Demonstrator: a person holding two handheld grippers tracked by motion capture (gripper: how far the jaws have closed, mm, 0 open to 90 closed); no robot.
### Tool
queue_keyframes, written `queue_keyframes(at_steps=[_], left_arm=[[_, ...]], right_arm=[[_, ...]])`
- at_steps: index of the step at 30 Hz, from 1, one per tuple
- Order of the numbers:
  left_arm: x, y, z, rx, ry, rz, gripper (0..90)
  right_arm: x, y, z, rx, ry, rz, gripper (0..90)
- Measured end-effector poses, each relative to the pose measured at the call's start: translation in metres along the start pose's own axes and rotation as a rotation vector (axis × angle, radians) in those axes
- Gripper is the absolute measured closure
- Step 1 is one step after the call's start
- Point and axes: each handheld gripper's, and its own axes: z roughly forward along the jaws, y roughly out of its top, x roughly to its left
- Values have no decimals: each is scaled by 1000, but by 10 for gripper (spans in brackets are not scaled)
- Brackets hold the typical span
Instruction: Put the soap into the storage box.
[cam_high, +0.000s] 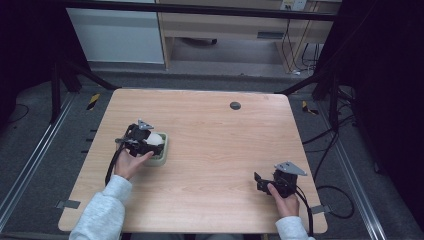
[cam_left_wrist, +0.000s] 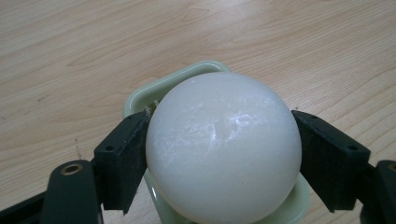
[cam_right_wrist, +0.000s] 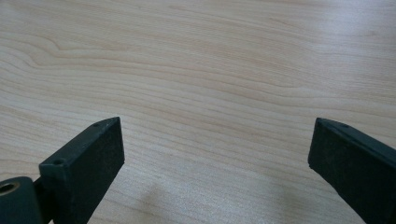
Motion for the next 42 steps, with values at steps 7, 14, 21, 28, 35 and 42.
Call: queue_keyframes(at_steps=[7, 14, 21, 28, 35, 42], left_arm=[[-1, -3, 5, 13, -6, 4, 227], [1, -5, 11, 28, -2, -3, 227], [1, -6, 13, 27, -2, -2, 227], [2, -8, 17, 40, -1, -10, 226], [3, -11, 19, 37, 4, -11, 226], [2, -11, 21, 37, 1, -1, 225]], right_arm=[[0, 0, 0, 2, 0, 5, 40], [0, 0, 0, 2, 1, 5, 40], [0, 0, 0, 3, 1, 5, 40], [0, 0, 0, 3, -3, 0, 39], [0, 0, 0, 3, -4, -1, 40], [0, 0, 0, 5, 0, 5, 39]])
